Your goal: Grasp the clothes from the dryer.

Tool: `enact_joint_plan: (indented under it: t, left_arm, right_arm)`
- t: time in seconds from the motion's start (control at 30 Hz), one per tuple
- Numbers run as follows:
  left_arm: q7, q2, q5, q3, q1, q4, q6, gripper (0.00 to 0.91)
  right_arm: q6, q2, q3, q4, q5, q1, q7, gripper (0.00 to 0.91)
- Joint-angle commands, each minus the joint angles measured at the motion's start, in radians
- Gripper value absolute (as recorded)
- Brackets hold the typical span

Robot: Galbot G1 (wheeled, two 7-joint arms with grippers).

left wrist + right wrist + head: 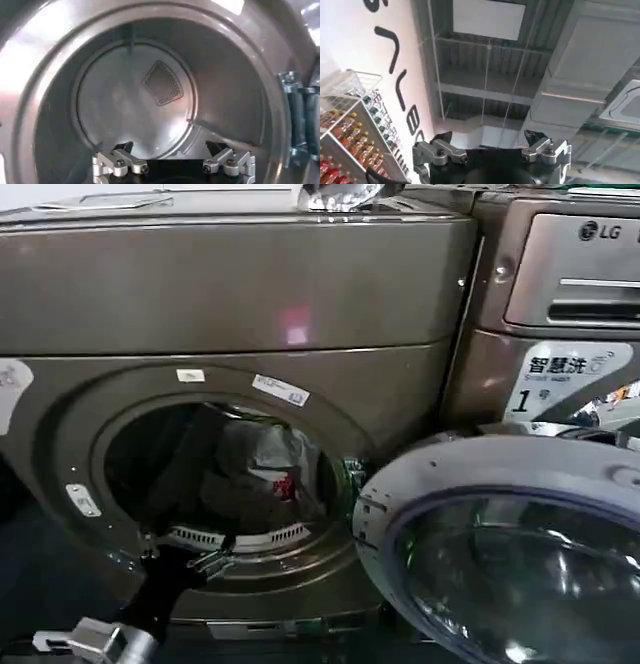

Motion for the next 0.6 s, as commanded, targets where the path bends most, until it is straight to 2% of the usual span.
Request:
enact_joint_plan:
  t: [0.03,0.4,0.6]
  left_arm:
    - [0.002,0.000,0.000,0.000,-0.003,0.006,-0.003,0.907]
    - [0.004,0.004,-0.005,0.010,-0.031,0.036,-0.006,0.907]
    - [-0.031,-0.012,-0.035,0.081,-0.153,0.119,0.025,0.907]
  right_arm:
    - [-0.016,0.000,0.000,0.007,-0.004,0.002,0.007,0.907]
    - [-0.012,0.008,0.000,0.022,-0.002,-0.002,0.011,0.907]
    - [-0.011,0.027,-0.018,0.061,-0.002,0.001,0.020,0.907]
